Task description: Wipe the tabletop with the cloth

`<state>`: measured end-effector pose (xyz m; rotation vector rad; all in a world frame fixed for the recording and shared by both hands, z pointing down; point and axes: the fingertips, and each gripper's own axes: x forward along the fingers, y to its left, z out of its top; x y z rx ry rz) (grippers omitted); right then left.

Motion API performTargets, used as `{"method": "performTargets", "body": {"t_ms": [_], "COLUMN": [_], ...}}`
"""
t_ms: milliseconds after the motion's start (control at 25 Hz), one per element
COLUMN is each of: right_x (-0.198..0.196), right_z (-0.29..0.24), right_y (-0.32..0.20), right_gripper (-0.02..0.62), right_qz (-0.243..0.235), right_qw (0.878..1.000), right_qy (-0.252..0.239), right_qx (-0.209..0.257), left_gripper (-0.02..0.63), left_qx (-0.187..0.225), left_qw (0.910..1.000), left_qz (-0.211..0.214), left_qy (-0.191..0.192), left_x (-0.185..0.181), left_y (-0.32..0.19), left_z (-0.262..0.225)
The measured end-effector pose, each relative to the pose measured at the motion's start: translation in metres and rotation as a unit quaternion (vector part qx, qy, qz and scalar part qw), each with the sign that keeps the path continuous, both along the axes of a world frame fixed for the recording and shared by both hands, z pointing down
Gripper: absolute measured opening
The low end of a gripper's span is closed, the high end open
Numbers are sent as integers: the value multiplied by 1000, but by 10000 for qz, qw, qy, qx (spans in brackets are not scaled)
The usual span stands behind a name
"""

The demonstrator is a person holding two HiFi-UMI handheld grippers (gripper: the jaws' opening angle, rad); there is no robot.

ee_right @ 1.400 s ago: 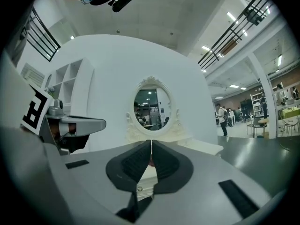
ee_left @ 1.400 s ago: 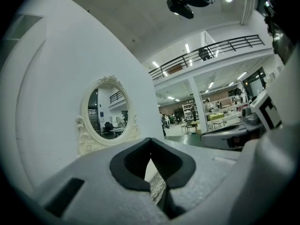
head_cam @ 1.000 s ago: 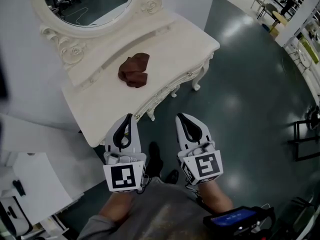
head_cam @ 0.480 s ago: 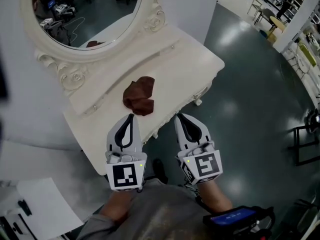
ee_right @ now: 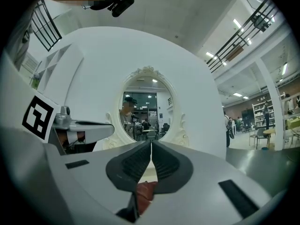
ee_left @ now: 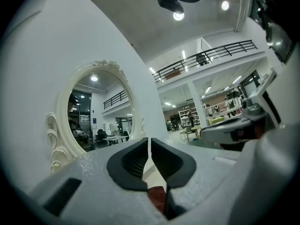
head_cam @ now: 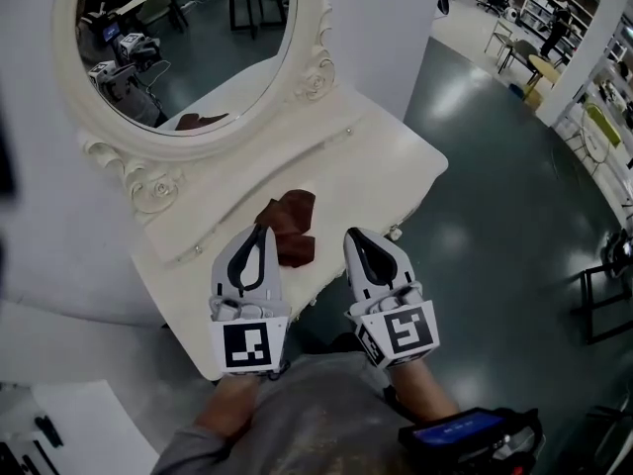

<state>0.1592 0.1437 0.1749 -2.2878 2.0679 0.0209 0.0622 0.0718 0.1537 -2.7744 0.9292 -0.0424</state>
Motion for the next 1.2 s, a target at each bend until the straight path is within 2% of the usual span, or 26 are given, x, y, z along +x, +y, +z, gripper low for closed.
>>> {"method": "performTargets", "body": {"t_ms": [80, 160, 320, 480, 560, 760, 960, 1200], "right_x": [3, 9, 27, 42, 48, 52, 51, 48], "right_z": [-1, 2, 15, 39, 47, 72, 115, 148], "right_y": [-9, -19, -43, -71, -87, -121, -151, -172], "right_gripper": [15, 15, 15, 15, 15, 15, 15, 15], "right_qz": [-85, -168, -297, -532, -660, -1168, -1432, -1690], "right_qw": [10000, 9998, 9993, 9968, 9953, 9860, 9763, 9661], "right_qy": [30, 42, -27, -246, -320, -484, -588, -678], "right_qx": [-17, -76, -207, -536, -627, -1091, -1513, -1832], "left_gripper": [32, 94, 170, 263, 288, 374, 390, 390], "left_qx": [-83, -186, -521, -851, -998, -1951, -2463, -2807], "left_qw": [10000, 9998, 9982, 9937, 9917, 9776, 9649, 9496], "left_qz": [0, 9, -3, 0, 0, 19, -148, -457], "left_qy": [-55, -122, -302, -729, -816, -783, -900, -1320], "left_x": [6, 14, 32, 47, 53, 67, 68, 63], "left_y": [-6, -12, -31, -50, -62, -78, -99, -108], "left_z": [6, 15, 44, 81, 96, 151, 210, 264]}}
